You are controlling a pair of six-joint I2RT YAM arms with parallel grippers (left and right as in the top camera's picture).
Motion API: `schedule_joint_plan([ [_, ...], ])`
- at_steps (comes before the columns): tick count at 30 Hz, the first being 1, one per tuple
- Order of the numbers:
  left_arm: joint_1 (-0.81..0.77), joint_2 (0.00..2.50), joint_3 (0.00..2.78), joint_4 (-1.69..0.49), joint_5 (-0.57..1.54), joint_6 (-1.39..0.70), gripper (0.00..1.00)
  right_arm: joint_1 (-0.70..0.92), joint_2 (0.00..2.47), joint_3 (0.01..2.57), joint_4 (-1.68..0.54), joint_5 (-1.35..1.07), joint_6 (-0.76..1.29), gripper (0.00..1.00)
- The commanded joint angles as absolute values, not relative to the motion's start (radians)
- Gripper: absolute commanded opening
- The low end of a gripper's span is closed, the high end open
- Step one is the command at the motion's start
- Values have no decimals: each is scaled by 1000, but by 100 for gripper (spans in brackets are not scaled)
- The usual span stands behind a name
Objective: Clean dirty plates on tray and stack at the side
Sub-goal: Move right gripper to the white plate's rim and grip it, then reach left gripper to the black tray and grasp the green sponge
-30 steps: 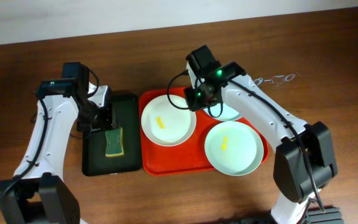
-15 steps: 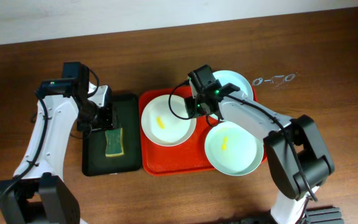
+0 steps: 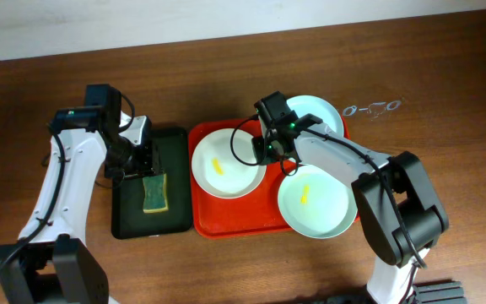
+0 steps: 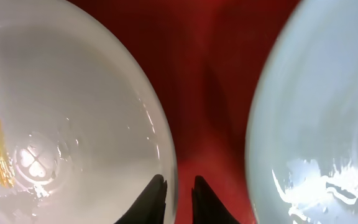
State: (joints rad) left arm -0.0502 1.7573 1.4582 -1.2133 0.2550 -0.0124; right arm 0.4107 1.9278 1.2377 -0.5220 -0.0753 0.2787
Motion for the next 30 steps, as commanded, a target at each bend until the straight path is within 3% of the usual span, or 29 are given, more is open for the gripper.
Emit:
schedule_joint_plan([
  [1,-52,1756,1454,-1212,266,-15,50,414,1938,1224,-532,-70,331,15],
  [7,-52,1756,1454,-1211,266,-15,50,414,1938,1224,-547,-104,332,5],
  [19,-52,1756,1454,-1212,266,-15,55,410,1876,1237,-773,-150,436,4],
  [20,-52,1756,1454,-1212,266,-15,56,410,1872,1237,-784,-167,436,11],
  [21,-52,1756,1454,-1212,266,-15,56,410,1871,1237,-790,-174,436,27],
  [23,-52,1756,1454,-1214,266,-15,60,410,1871,1236,-792,-172,435,47],
  [24,-52,1756,1454,-1219,266,-15,63,410,1871,1236,-778,-172,435,52],
  [30,-52,1756,1432,-1227,150,-79,58,410,1871,1236,-733,-172,435,53],
])
